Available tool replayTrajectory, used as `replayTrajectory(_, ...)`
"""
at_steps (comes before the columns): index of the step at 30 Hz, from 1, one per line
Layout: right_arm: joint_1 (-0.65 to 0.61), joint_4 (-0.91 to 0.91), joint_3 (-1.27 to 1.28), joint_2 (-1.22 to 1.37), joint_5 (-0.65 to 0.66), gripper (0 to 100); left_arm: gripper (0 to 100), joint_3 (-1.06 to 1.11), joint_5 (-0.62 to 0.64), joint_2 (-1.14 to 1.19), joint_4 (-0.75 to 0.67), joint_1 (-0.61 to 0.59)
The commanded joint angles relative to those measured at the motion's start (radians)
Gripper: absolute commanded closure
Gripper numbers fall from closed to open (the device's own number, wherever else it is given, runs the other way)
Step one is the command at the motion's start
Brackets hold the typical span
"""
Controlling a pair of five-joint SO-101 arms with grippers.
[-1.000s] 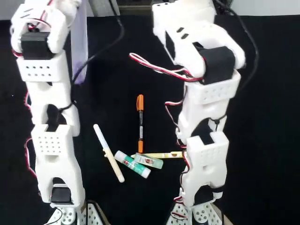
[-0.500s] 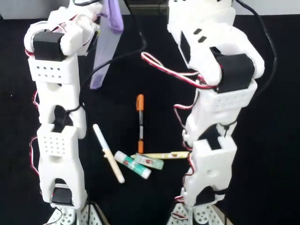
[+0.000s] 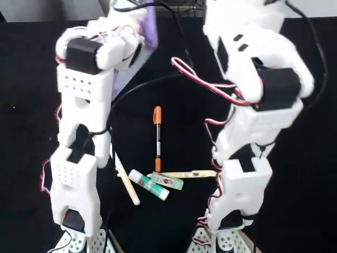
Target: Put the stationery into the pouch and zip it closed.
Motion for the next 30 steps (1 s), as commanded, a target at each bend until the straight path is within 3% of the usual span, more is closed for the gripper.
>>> replayTrajectory(1,0.063,-0.020,-0.036,-0.073,0.000,98.2,97,0.278,0.015,-0.183,0.003,0.013)
replayTrajectory(12,0.083,-0.005,-0.036,-0.094,0.003,98.2,97,1.010,0.015,-0.566,-0.003,0.186)
replayTrajectory(21,0.081,0.017,-0.035,-0.094,-0.002,98.2,97,1.541,0.009,-0.879,-0.172,0.025)
replayTrajectory(30,0.081,0.037,-0.035,-0.091,-0.003,98.2,97,1.982,0.015,-1.415,-0.341,0.004)
